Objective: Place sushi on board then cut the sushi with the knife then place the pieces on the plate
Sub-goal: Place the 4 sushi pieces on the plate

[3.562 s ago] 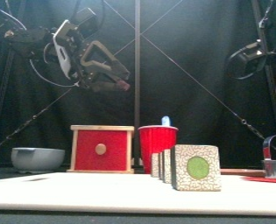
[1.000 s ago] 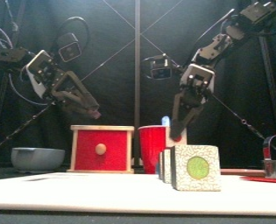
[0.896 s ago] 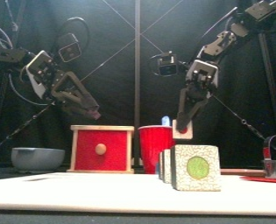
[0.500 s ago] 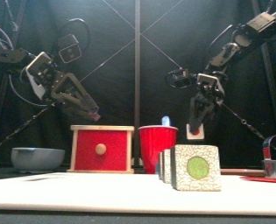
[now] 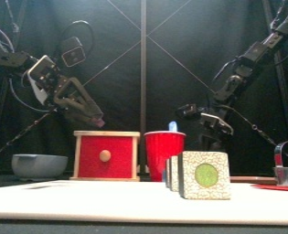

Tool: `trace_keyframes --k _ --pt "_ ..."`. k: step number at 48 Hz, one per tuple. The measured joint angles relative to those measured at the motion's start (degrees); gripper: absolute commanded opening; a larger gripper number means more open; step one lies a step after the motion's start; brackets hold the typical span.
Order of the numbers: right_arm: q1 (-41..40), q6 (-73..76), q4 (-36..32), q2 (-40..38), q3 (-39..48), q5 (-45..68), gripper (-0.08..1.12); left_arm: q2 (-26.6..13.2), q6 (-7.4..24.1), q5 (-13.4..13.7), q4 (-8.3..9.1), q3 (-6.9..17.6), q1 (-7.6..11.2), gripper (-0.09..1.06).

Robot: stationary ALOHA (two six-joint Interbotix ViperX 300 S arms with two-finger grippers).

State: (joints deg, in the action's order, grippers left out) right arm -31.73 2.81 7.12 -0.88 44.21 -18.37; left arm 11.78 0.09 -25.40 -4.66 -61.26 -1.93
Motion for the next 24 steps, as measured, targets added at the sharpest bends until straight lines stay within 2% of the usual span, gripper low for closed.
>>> trace_keyframes --k 12,24 --pt "-0.53 0.0 -1.14 0.62 0.26 0.0 0.9 -1.05 0.09 0.0 0.0 0.0 -0.35 0.81" --pt "-0.53 -0.09 -3.25 -5.1 -0.09 -4.31 0.91 -1.23 0.09 0.0 0.0 0.44 -0.44 0.81"
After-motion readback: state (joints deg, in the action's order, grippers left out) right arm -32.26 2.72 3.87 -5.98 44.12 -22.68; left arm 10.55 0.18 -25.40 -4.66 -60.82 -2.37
